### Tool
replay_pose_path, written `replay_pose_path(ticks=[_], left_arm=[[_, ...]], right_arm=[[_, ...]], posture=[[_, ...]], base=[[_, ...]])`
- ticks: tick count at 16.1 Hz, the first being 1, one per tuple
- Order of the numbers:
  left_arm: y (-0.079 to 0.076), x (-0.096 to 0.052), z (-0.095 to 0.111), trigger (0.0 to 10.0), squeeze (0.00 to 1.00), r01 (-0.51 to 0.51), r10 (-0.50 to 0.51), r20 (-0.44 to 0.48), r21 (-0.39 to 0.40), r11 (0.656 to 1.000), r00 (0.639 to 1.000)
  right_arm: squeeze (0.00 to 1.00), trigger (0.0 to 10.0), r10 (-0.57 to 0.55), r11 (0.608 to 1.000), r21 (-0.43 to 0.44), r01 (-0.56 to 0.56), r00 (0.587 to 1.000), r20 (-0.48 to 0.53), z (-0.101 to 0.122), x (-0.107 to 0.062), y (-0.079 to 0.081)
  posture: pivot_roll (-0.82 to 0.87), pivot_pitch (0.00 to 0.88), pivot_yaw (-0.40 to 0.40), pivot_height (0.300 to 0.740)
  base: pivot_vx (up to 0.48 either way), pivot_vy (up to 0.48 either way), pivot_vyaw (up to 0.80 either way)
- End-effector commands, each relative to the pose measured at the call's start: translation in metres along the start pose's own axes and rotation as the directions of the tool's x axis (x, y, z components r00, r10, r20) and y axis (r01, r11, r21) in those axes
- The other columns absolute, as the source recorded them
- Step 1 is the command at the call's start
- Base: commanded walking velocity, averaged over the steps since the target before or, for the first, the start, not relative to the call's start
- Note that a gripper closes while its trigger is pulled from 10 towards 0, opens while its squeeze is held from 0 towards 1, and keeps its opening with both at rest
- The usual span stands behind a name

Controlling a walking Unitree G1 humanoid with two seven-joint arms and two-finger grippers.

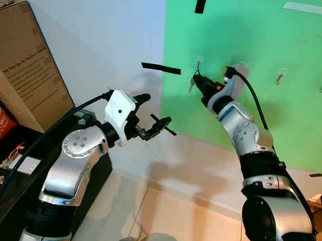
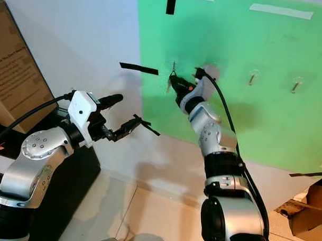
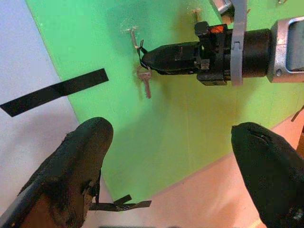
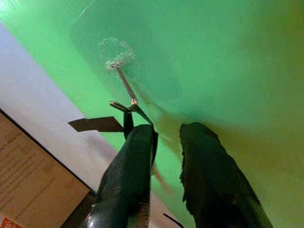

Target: Hang keys on a hook

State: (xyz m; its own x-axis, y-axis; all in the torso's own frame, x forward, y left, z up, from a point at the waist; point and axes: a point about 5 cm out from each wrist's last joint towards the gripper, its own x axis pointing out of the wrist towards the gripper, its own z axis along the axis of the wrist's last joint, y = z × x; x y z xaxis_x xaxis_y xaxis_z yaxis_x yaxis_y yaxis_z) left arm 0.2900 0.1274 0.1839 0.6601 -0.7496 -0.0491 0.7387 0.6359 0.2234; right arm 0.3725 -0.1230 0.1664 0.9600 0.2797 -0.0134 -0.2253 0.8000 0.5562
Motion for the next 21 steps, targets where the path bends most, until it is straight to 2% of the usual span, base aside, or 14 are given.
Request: replay_pose_path(ticks=[1, 3, 4, 6, 8, 11, 12, 13, 15, 18, 21], left_arm=[[0.004, 0.001, 0.004, 10.0, 0.0, -0.009, 0.009, 0.0, 0.01, 1.0, 1.0], [0.005, 0.002, 0.003, 10.0, 0.0, -0.013, 0.013, -0.003, 0.011, 1.0, 1.0], [0.005, 0.002, 0.003, 10.0, 0.0, -0.015, 0.015, -0.004, 0.013, 1.0, 1.0], [0.006, 0.003, 0.003, 10.0, 0.0, -0.019, 0.019, -0.006, 0.017, 1.0, 1.0], [0.007, 0.004, 0.003, 10.0, 0.0, -0.021, 0.022, -0.007, 0.019, 1.0, 1.0], [0.007, 0.004, 0.002, 10.0, 0.0, -0.023, 0.023, -0.01, 0.022, 0.999, 1.0], [0.007, 0.004, 0.002, 10.0, 0.0, -0.024, 0.024, -0.01, 0.023, 0.999, 1.0], [0.007, 0.004, 0.002, 10.0, 0.0, -0.024, 0.025, -0.01, 0.024, 0.999, 1.0], [0.008, 0.003, 0.001, 10.0, 0.0, -0.032, 0.033, -0.014, 0.025, 0.999, 0.999], [0.011, 0.002, -0.002, 10.0, 0.0, -0.089, 0.089, -0.011, 0.014, 0.996, 0.996], [0.013, -0.002, -0.01, 10.0, 0.0, -0.154, 0.154, -0.03, 0.009, 0.988, 0.988]], right_arm=[[1.0, 10.0, -0.001, 1.0, -0.005, 0.001, 1.0, 0.028, 0.003, -0.003, -0.002], [1.0, 10.0, -0.022, 0.999, -0.049, 0.023, 0.999, 0.029, 0.002, -0.005, -0.004], [1.0, 10.0, -0.005, 0.999, -0.039, 0.006, 0.999, 0.032, 0.002, -0.005, -0.002], [1.0, 10.0, 0.009, 1.0, -0.013, -0.008, 0.998, 0.061, 0.004, -0.006, -0.001], [1.0, 10.0, -0.021, 0.998, 0.066, 0.015, 0.995, 0.093, 0.01, -0.005, -0.001], [1.0, 10.0, 0.038, 0.997, -0.068, -0.032, 0.996, 0.086, 0.008, -0.005, 0.004], [1.0, 10.0, 0.05, 0.988, -0.148, -0.034, 0.993, 0.109, 0.007, -0.007, 0.004], [1.0, 10.0, 0.026, 0.992, -0.123, -0.009, 0.991, 0.132, 0.007, -0.007, 0.002], [1.0, 10.0, 0.007, 0.991, -0.13, 0.011, 0.99, 0.143, 0.006, -0.009, 0.001], [1.0, 10.0, 0.012, 0.986, -0.167, 0.019, 0.983, 0.184, 0.006, -0.018, 0.001], [1.0, 10.0, 0.015, 0.98, -0.201, 0.018, 0.986, 0.164, -0.001, -0.029, 0.003]], posture=[[0.04, 0.0, -0.013, 0.74], [0.04, 0.0, -0.011, 0.74], [0.04, 0.0, -0.009, 0.74], [0.03, 0.0, -0.005, 0.74], [0.03, 0.0, -0.005, 0.74], [0.03, 0.0, -0.003, 0.74], [0.04, 0.0, -0.004, 0.74], [0.04, 0.0, -0.004, 0.74], [0.04, 0.0, -0.007, 0.74], [0.03, 0.0, -0.007, 0.74], [0.03, 0.0, -0.012, 0.74]], base=[[0.0, 0.0, 0.0], [0.0, 0.0, 0.0], [0.0, 0.0, 0.0], [0.0, 0.0, 0.0], [0.0, 0.0, 0.0], [0.0, 0.0, 0.0], [0.0, 0.0, 0.0], [0.0, 0.0, 0.0], [0.0, 0.0, 0.0], [0.0, 0.0, 0.0], [0.0, 0.0, 0.0]])
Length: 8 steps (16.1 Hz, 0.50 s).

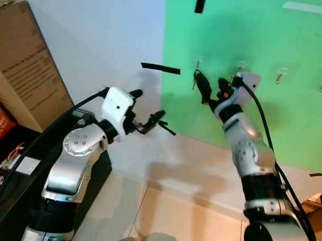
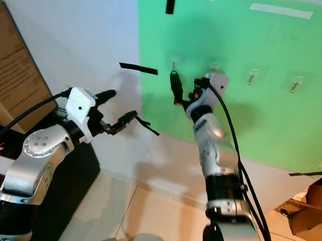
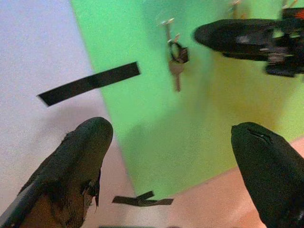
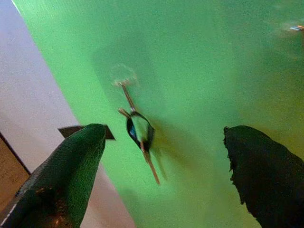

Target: Hang keys on a hook

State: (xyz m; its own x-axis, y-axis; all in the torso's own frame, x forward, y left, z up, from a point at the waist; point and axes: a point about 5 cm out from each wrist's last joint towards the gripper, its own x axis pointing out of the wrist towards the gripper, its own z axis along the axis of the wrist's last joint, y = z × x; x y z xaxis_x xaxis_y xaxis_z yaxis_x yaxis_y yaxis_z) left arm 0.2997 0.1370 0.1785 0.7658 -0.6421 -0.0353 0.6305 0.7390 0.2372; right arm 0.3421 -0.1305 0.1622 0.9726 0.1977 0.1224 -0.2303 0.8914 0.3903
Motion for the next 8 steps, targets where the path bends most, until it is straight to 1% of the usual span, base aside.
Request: replay_pose_path(ticks=[1, 2, 3, 4, 5, 6, 7, 8], left_arm=[[0.003, -0.002, -0.005, 10.0, 0.0, -0.034, 0.034, -0.02, 0.003, 0.999, 0.999], [0.009, -0.01, -0.014, 10.0, 0.0, -0.181, 0.181, -0.043, 0.014, 0.983, 0.983], [0.01, -0.012, -0.018, 10.0, 0.0, -0.212, 0.212, -0.062, 0.002, 0.977, 0.975], [0.011, -0.018, -0.023, 10.0, 0.0, -0.278, 0.277, -0.078, -0.004, 0.961, 0.958], [0.012, -0.024, -0.028, 10.0, 0.0, -0.334, 0.334, -0.085, 0.008, 0.943, 0.939], [0.011, -0.027, -0.031, 10.0, 0.0, -0.355, 0.354, -0.099, 0.007, 0.935, 0.93], [0.009, -0.031, -0.036, 10.0, 0.0, -0.371, 0.37, -0.12, 0.02, 0.929, 0.921], [0.008, -0.033, -0.04, 10.0, 0.0, -0.392, 0.392, -0.129, 0.026, 0.92, 0.911]], right_arm=[[1.0, 10.0, 0.011, 1.0, -0.014, -0.011, 1.0, 0.002, 0.003, -0.001, 0.004], [1.0, 10.0, -0.013, 0.996, -0.085, 0.012, 1.0, -0.01, -0.003, -0.019, 0.002], [1.0, 10.0, -0.031, 0.995, -0.093, 0.028, 0.999, -0.034, -0.007, -0.023, 0.0], [1.0, 10.0, -0.059, 0.984, -0.176, 0.041, 0.993, -0.099, -0.018, -0.035, -0.005], [1.0, 10.0, -0.033, 0.962, -0.273, -0.004, 0.991, -0.132, -0.026, -0.048, -0.006], [1.0, 10.0, -0.043, 0.956, -0.294, 0.003, 0.991, -0.129, -0.029, -0.054, -0.008], [1.0, 10.0, -0.091, 0.952, -0.302, 0.055, 0.99, -0.108, -0.032, -0.062, -0.014], [1.0, 10.0, -0.15, 0.955, -0.273, 0.118, 0.984, -0.098, -0.035, -0.069, -0.02]], posture=[[0.03, 0.0, -0.015, 0.74], [0.03, 0.0, -0.025, 0.74], [0.03, 0.0, -0.031, 0.74], [0.03, 0.0, -0.041, 0.74], [0.03, 0.0, -0.049, 0.74], [0.03, 0.0, -0.055, 0.74], [0.03, 0.0, -0.056, 0.74], [0.02, 0.0, -0.046, 0.74]], base=[[0.0, 0.0, 0.0], [0.0, 0.0, 0.0], [0.0, 0.0, 0.0], [0.0, 0.0, 0.0], [0.0, 0.0, 0.8], [0.0, 0.0, 0.8], [0.0, 0.0, 0.8], [0.0, 0.0, 0.8]])
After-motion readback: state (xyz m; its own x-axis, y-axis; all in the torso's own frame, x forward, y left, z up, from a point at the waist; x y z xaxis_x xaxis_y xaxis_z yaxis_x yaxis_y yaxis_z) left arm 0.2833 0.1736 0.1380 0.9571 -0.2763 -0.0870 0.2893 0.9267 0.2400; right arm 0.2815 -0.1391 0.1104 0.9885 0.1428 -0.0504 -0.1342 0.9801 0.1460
